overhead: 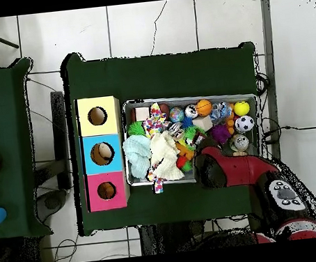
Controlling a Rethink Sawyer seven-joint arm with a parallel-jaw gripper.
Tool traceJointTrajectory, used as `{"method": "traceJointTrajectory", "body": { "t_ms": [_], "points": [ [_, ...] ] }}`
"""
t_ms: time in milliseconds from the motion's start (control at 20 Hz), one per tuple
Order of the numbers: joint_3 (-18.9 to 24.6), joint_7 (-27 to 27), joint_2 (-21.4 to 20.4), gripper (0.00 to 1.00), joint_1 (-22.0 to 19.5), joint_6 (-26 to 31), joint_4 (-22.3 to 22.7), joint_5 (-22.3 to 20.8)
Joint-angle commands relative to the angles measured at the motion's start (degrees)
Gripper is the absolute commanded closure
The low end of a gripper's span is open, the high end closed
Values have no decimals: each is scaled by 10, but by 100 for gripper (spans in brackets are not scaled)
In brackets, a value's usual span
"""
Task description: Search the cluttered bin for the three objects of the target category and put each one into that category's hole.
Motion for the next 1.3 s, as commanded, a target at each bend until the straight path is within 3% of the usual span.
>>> {"method": "traceJointTrajectory", "body": {
  "t_ms": [50,200,450,650,950,1250,1300],
  "points": [
    [16,28,34,0,-19,62,-27,18],
    [54,17,24,0,-39,101,-5,23],
    [160,-17,9,0,-115,247,66,78],
    [188,-59,4,0,-140,322,75,93],
    [210,-84,-9,0,-157,387,75,98],
    [232,-89,-5,0,-166,376,62,76],
    [234,-78,-6,100,-167,365,64,71]
  ]
}}
